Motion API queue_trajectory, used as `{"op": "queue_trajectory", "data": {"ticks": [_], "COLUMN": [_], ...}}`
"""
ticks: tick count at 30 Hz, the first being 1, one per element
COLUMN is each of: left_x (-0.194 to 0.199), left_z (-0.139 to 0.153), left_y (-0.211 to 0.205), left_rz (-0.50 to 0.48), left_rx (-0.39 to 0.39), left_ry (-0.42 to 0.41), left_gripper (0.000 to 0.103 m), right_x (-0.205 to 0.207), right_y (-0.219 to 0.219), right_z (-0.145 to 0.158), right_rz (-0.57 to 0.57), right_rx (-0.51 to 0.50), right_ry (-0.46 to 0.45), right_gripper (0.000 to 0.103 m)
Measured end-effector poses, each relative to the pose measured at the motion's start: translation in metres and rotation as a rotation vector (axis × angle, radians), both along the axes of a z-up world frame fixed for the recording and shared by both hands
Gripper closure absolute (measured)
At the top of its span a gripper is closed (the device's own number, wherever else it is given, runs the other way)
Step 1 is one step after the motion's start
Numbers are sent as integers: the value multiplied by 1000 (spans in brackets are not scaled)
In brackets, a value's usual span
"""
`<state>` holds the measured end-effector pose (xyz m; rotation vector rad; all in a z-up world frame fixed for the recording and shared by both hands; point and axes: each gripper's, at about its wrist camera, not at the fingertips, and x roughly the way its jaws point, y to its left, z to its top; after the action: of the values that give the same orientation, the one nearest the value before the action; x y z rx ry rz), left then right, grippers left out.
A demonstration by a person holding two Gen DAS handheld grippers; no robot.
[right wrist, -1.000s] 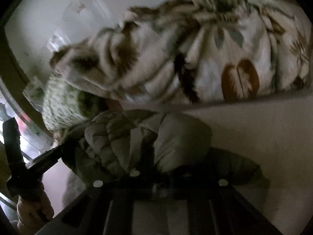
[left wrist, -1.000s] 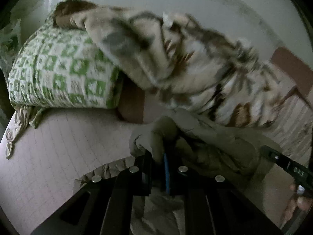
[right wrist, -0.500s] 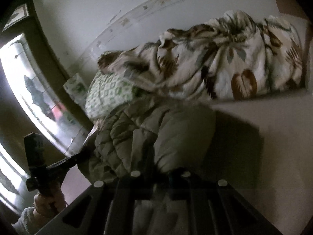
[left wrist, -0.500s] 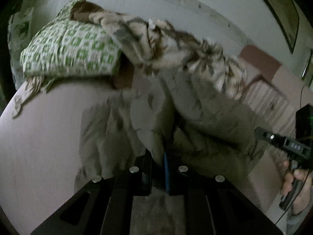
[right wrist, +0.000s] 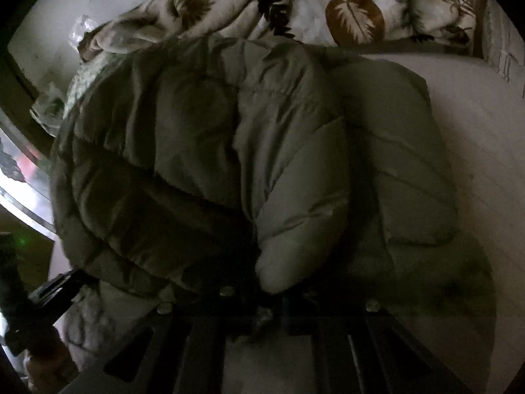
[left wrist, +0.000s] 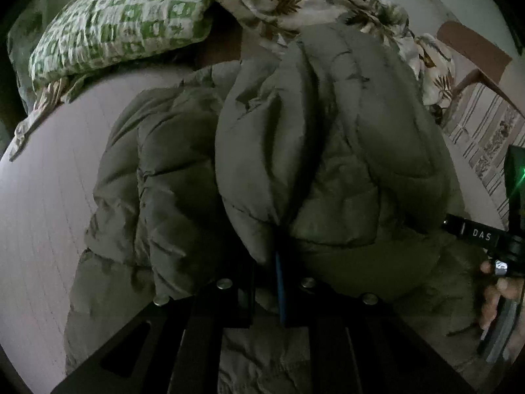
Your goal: Fold large clothes
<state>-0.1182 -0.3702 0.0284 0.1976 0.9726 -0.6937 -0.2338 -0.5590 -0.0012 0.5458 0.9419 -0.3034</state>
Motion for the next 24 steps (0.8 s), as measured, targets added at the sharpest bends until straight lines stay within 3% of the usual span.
{"op": "queue_trajectory", "data": {"ticks": [10,15,20,24], "left_x": [-25,-39,-33,-21], "left_z": [40,61,60,35], "left_y": [21,17,1,-12], "left_rz": [24,6,-16,-7], "left_rx": [-53,-18,11,75], "left_ry": [-69,-183,-219,-177], "left_gripper": [88,88,87,87], "right_x": [-11,-14,-15,-16], "right_y": [10,13,15,14], "right_z": [7,14,16,14], "right_rz": [-2,4,16,22], "right_rx": [-21,-29,-22,-27], "right_ry": [-14,2,6,5], "right_gripper": [91,91,91,91]}}
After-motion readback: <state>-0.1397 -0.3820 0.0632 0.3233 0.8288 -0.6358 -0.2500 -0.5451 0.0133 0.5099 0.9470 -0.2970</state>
